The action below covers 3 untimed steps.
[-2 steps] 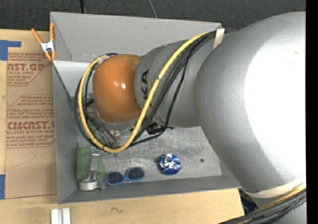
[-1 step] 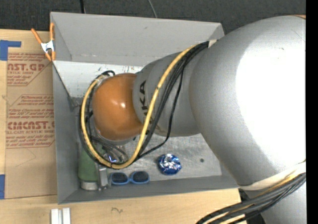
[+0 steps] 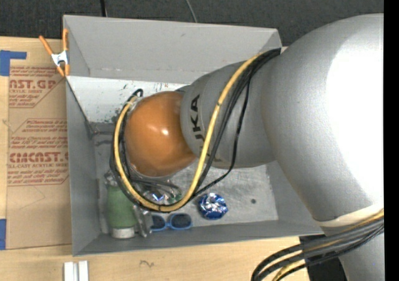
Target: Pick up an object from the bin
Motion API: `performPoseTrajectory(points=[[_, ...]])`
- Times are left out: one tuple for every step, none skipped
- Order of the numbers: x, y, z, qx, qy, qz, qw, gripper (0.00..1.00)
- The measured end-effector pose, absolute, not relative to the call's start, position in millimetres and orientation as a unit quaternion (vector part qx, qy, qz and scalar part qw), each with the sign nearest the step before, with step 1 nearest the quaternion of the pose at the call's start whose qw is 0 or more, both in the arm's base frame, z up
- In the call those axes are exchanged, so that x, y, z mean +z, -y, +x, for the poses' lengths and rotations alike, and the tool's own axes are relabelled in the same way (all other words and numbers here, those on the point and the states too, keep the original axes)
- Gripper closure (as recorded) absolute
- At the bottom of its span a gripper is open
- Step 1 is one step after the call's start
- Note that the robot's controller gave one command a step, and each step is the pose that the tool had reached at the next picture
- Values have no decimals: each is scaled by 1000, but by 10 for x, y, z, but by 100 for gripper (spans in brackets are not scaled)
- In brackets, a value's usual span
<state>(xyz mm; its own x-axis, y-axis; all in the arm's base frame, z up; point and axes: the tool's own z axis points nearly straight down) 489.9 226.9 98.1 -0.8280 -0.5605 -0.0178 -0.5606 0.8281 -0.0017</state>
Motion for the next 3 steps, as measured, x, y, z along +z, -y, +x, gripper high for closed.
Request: performPoseTrajectory(points=[[1002, -2271, 4938, 3, -957, -291, 16, 100], [1316, -2265, 4884, 1, -962, -271, 3, 100], [1950, -2258, 4875, 1, -964, -266, 4, 100]])
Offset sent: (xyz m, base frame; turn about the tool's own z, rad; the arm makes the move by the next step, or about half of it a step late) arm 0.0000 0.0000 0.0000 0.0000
